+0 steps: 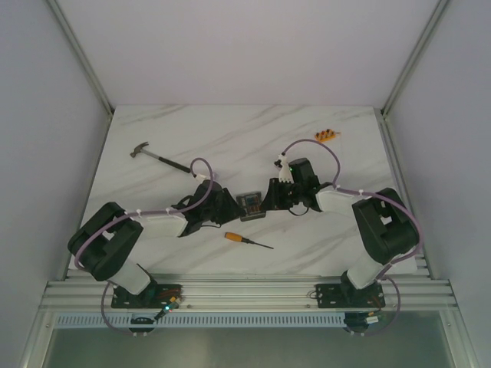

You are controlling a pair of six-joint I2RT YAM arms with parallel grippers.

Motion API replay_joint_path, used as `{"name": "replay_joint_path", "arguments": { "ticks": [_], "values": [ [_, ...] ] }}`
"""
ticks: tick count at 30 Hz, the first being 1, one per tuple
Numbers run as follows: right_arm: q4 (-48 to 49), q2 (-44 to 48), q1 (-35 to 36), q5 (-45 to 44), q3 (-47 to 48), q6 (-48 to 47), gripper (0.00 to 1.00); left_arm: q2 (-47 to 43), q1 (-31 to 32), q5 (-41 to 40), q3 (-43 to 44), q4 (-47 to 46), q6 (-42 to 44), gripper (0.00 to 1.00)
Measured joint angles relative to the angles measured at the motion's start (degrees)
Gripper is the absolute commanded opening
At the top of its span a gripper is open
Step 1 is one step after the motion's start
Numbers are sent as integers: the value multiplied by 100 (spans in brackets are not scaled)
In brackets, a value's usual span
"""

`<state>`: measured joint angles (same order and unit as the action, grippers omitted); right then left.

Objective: Snap on the fuse box
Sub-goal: Close the fuse box cover on the fuse box base.

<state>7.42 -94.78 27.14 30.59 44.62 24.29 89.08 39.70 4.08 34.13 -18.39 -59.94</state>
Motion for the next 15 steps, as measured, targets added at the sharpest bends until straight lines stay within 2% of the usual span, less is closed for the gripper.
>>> {"name": "replay_joint_path", "arguments": {
  "ticks": [2,7,11,15],
  "values": [
    [-28,4,15,-24,17,-24,36,-17,-15,42,-42,-48,-26,45],
    [-48,33,44,-42,20,-66,39,-94,-55,76,-90,-9,-37,56],
    [-122,92,70,-57,20,-90,48,-282,-76,17,-90,374,122,66],
    [-146,155,-7,-57,109,-98,50,-426,-236,13,-31,702,356,68]
  ]
}}
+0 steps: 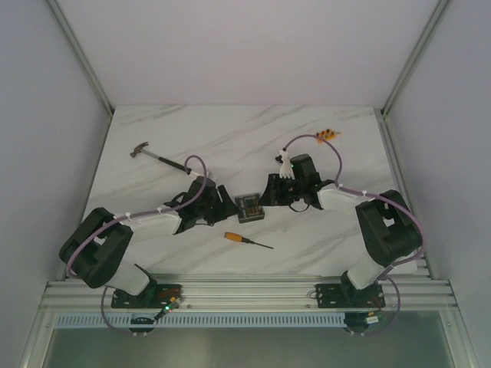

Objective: Snap on the fuse box
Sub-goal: Close the fuse box cover on the fuse box base.

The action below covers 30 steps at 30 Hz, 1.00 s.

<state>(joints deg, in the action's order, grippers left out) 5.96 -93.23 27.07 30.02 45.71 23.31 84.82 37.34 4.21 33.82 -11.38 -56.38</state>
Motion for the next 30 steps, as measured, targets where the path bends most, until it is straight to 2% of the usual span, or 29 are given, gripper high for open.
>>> {"name": "replay_joint_path", "arguments": {
  "ticks": [5,12,18,24,30],
  "values": [
    [188,-107,-170,118,323,22,49,20,-332,66,348,98,348,66],
    [555,-730,-190,372,695,109,43,527,-612,391,684,-116,638,56],
    [599,-1032,-197,444,782,129,35,940,-680,695,855,-275,743,42],
    [688,-1231,-284,691,807,48,30,1067,-758,1012,833,-542,693,31],
    [636,-1327,-308,859,896,-138,28,1078,-820,1147,501,-1137,409,28]
  ]
}}
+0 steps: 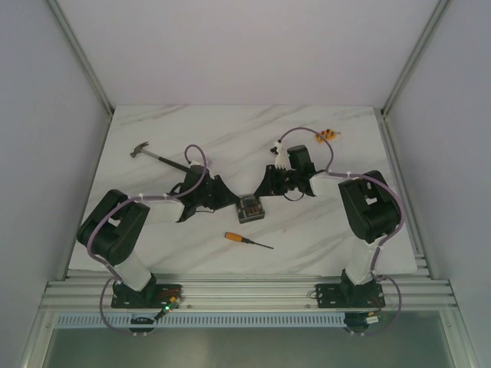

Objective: Snap on the fuse box
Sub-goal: Close the fuse box cover on the fuse box base.

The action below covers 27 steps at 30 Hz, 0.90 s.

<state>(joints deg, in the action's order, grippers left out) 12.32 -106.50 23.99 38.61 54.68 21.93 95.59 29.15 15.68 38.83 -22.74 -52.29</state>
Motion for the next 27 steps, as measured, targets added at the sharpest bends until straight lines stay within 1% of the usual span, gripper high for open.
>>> {"name": "replay_joint_path", "arguments": {
  "ticks": [2,6,10,13,15,18,21,24,27],
  "values": [
    [-92,-55,0,17,109,-94,28,9,0,0,-83,-160,-83,26],
    [-125,-302,92,11,485,-293,29,7,0,-2,-262,-483,-249,27],
    [-428,-632,417,-28,815,-479,35,-87,232,22,-424,-675,-413,34],
    [-750,-745,603,-46,1056,-564,41,-247,501,42,-509,-522,-420,41],
    [-872,-702,616,-188,1204,-610,46,-389,586,4,-520,-240,-398,47],
    [-1010,-363,544,-542,1196,-621,49,-678,595,-254,-487,315,-203,54],
    [-1097,315,452,-957,973,-610,49,-874,590,-575,-258,831,57,60],
    [-1147,1152,393,-1281,570,-581,47,-905,590,-767,129,1113,345,62],
    [-1202,1862,404,-1443,-11,-496,43,-778,590,-796,549,1222,632,64]
  ]
}}
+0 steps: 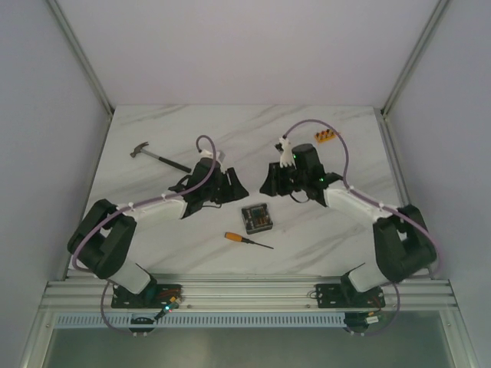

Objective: Snap on the fuse box
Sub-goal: Close the fuse box cover on the fuse box base.

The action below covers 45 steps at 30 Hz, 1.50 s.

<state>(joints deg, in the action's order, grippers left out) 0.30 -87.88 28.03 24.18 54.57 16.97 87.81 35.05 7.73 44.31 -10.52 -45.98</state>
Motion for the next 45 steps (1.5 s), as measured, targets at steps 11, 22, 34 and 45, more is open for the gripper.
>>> {"name": "replay_joint_path", "arguments": {
  "ticks": [11,22,34,45],
  "values": [
    [-634,1349,299,-149,-1832,599,33,1187,7,557,861,114,535,66],
    [90,710,658,0,-2282,1180,26,1447,7,903,850,151,466,65],
    [118,-1204,487,-199,-245,660,33,645,-455,717,-205,-205,136,65],
    [289,-1685,302,-358,531,269,41,-103,-400,400,-780,-234,-249,67]
  ]
}}
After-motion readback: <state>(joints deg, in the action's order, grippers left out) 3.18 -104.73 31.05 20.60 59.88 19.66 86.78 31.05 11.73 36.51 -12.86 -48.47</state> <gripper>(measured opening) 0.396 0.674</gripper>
